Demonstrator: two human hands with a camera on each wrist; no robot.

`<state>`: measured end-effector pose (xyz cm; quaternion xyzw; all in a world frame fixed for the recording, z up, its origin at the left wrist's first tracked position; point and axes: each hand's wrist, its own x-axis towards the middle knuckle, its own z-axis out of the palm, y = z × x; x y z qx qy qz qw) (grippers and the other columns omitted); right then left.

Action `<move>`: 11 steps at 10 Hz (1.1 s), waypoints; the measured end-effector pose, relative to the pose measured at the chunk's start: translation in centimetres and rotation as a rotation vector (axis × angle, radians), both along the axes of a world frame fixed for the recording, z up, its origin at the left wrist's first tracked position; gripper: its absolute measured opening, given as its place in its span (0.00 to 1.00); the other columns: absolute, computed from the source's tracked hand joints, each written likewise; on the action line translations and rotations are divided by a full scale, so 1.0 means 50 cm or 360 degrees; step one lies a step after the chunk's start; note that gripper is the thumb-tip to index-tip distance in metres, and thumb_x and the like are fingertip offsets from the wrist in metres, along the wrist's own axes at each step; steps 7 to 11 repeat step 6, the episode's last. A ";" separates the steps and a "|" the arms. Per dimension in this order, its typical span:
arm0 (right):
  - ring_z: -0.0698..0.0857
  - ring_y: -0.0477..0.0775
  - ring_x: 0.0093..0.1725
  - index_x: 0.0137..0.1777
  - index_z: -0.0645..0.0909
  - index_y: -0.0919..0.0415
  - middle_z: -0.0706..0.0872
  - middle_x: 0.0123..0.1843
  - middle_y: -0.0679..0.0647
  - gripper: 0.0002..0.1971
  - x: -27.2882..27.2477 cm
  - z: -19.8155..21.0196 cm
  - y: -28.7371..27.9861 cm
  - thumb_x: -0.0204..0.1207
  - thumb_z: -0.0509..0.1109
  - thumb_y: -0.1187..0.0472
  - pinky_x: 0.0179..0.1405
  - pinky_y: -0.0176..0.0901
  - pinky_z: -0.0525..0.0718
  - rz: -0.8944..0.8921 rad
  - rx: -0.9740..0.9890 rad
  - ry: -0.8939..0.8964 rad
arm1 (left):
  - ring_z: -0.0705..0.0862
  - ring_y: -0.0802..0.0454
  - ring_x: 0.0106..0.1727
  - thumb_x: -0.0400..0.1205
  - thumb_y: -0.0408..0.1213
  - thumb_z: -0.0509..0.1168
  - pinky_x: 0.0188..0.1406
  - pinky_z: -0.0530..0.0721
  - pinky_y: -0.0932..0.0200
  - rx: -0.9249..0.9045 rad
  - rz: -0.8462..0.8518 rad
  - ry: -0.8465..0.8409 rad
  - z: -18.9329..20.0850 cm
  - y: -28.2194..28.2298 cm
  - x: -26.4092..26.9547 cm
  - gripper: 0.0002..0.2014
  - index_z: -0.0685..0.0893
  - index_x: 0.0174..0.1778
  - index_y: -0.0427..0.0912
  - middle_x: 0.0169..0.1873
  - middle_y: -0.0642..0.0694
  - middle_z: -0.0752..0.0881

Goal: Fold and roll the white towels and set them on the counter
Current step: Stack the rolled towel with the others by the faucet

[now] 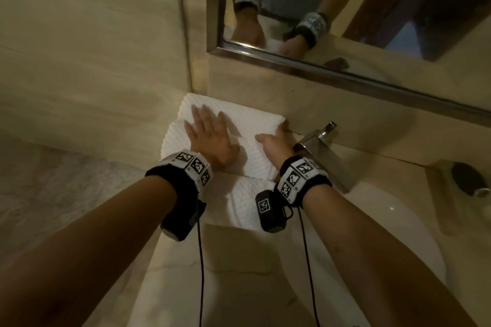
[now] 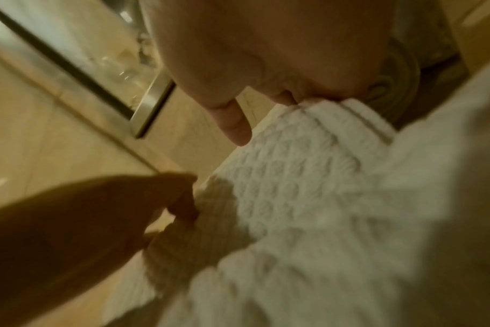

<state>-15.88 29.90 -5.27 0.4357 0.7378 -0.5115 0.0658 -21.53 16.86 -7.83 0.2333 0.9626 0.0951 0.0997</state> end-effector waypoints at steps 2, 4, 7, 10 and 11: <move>0.37 0.51 0.85 0.83 0.47 0.37 0.36 0.86 0.42 0.37 0.028 -0.013 -0.075 0.78 0.60 0.53 0.82 0.61 0.39 0.0629 0.0636 0.0118 | 0.34 0.42 0.83 0.83 0.55 0.55 0.75 0.39 0.26 -0.0216 -0.0433 -0.0208 0.004 0.018 0.009 0.37 0.40 0.83 0.59 0.83 0.53 0.36; 0.47 0.54 0.85 0.83 0.58 0.47 0.52 0.86 0.50 0.31 0.065 0.002 -0.083 0.80 0.60 0.50 0.82 0.56 0.48 0.0720 0.0775 -0.0021 | 0.45 0.46 0.85 0.84 0.47 0.57 0.81 0.46 0.37 -0.0165 -0.0367 -0.0289 0.052 -0.033 0.031 0.33 0.51 0.84 0.52 0.84 0.45 0.48; 0.68 0.58 0.76 0.78 0.69 0.53 0.66 0.79 0.55 0.27 0.141 0.052 -0.084 0.78 0.65 0.59 0.74 0.52 0.72 0.0652 0.0495 0.0243 | 0.67 0.42 0.77 0.81 0.40 0.62 0.75 0.69 0.43 0.0015 -0.0229 -0.0356 0.097 -0.076 0.071 0.28 0.68 0.78 0.44 0.76 0.40 0.69; 0.68 0.58 0.76 0.78 0.69 0.53 0.66 0.79 0.55 0.27 0.141 0.052 -0.084 0.78 0.65 0.59 0.74 0.52 0.72 0.0652 0.0495 0.0243 | 0.67 0.42 0.77 0.81 0.40 0.62 0.75 0.69 0.43 0.0015 -0.0229 -0.0356 0.097 -0.076 0.071 0.28 0.68 0.78 0.44 0.76 0.40 0.69; 0.68 0.58 0.76 0.78 0.69 0.53 0.66 0.79 0.55 0.27 0.141 0.052 -0.084 0.78 0.65 0.59 0.74 0.52 0.72 0.0652 0.0495 0.0243 | 0.67 0.42 0.77 0.81 0.40 0.62 0.75 0.69 0.43 0.0015 -0.0229 -0.0356 0.097 -0.076 0.071 0.28 0.68 0.78 0.44 0.76 0.40 0.69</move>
